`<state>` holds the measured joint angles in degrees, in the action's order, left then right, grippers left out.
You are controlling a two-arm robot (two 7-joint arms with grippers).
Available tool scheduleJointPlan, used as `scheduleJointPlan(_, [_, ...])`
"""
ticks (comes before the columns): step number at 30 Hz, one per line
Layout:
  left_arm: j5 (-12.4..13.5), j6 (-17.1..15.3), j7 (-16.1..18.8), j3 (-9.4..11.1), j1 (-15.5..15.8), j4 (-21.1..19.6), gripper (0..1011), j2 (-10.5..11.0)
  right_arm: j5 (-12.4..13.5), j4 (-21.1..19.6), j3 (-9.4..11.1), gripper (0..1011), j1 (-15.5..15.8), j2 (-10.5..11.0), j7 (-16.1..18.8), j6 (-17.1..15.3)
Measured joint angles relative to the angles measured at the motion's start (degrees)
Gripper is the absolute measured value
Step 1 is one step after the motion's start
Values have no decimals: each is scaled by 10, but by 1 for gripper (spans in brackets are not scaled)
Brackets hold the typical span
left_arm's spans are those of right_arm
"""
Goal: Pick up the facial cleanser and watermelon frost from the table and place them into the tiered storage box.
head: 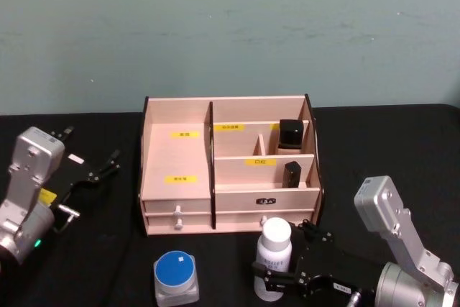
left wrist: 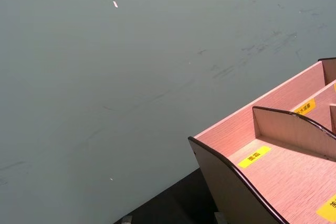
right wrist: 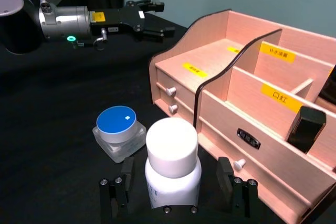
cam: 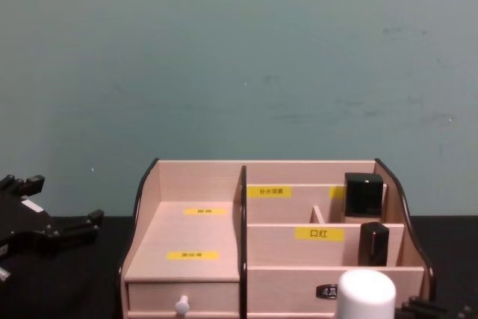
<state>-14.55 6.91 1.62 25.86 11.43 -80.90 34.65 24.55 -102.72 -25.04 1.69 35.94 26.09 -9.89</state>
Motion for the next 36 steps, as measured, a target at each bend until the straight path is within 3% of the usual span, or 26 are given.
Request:
scheduleJointPlan(16, [0, 0, 0, 0, 0, 0, 1010, 0, -2, 25, -9, 1003, -9, -12, 10, 4])
scheduleJointPlan(26, [0, 0, 0, 0, 0, 0, 1010, 0, -2, 23, -8, 791, -8, -11, 9, 4])
scheduleJointPlan(30, [0, 0, 0, 0, 0, 0, 1010, 0, -2, 23, -7, 639, -7, -11, 9, 4])
scheduleJointPlan(36, [0, 0, 0, 0, 0, 0, 1010, 0, -2, 22, -7, 595, -7, -10, 8, 4])
